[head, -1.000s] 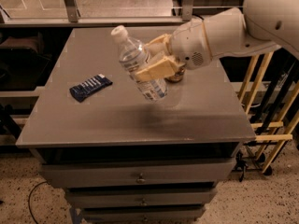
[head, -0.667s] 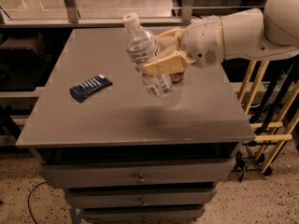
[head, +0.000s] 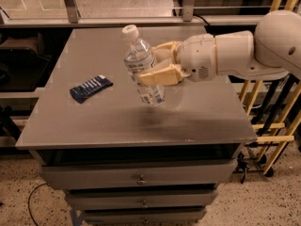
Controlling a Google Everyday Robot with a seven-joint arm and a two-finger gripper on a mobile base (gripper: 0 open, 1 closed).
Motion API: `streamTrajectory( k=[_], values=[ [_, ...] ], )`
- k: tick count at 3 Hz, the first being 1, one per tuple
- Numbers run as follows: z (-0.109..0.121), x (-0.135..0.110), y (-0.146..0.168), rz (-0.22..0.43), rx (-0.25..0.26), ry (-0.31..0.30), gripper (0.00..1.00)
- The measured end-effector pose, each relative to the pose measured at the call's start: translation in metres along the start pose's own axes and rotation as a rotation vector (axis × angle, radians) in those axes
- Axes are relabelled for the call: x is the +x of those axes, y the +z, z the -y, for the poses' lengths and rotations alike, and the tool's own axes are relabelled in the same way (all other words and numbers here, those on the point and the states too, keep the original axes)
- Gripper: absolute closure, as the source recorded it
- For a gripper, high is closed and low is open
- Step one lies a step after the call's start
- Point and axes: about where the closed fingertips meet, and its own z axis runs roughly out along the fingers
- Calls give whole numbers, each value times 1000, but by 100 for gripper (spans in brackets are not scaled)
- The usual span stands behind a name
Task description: Place blue plastic bottle upright
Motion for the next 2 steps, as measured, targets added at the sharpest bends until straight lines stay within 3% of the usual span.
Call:
streamTrajectory(
  k=[2],
  values=[
    [5, 14, 9, 76, 21, 34, 100]
  ],
)
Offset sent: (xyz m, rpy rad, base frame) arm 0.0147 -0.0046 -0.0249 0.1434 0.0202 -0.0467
